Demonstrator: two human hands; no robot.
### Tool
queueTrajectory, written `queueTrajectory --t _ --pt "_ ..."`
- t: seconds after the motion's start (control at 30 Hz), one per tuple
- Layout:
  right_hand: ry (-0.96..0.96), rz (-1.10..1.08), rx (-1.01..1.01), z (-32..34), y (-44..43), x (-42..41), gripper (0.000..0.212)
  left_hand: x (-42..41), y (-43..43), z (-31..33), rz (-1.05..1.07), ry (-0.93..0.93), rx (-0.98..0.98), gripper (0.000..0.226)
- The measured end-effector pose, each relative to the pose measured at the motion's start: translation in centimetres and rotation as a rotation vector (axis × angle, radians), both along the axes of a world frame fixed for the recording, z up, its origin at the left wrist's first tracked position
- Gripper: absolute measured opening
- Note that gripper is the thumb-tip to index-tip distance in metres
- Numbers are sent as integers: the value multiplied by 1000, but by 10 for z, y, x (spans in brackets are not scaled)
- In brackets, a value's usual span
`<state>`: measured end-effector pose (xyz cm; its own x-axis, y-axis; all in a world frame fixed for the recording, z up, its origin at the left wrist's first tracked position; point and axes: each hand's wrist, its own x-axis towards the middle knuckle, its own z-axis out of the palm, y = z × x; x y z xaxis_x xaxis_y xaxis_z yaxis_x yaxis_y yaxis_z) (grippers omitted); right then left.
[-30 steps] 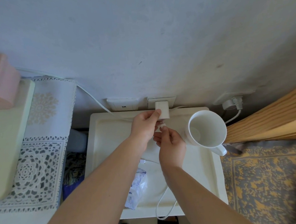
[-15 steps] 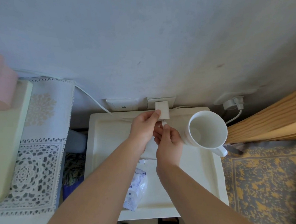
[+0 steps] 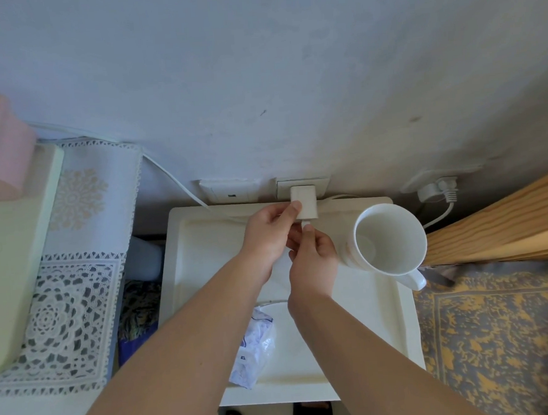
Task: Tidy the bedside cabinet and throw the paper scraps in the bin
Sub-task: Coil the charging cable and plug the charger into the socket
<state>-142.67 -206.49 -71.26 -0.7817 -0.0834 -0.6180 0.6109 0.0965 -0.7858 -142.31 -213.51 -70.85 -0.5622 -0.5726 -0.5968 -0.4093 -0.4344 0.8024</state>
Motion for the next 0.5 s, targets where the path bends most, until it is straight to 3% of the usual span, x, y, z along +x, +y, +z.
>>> queueTrajectory --t 0.3,0.5 --pt "4 4 -5 5 2 -7 20 -2 4 -3 36 25 17 27" --pt "-25 146 -37 11 14 -14 20 -5 2 5 8 -47 -19 26"
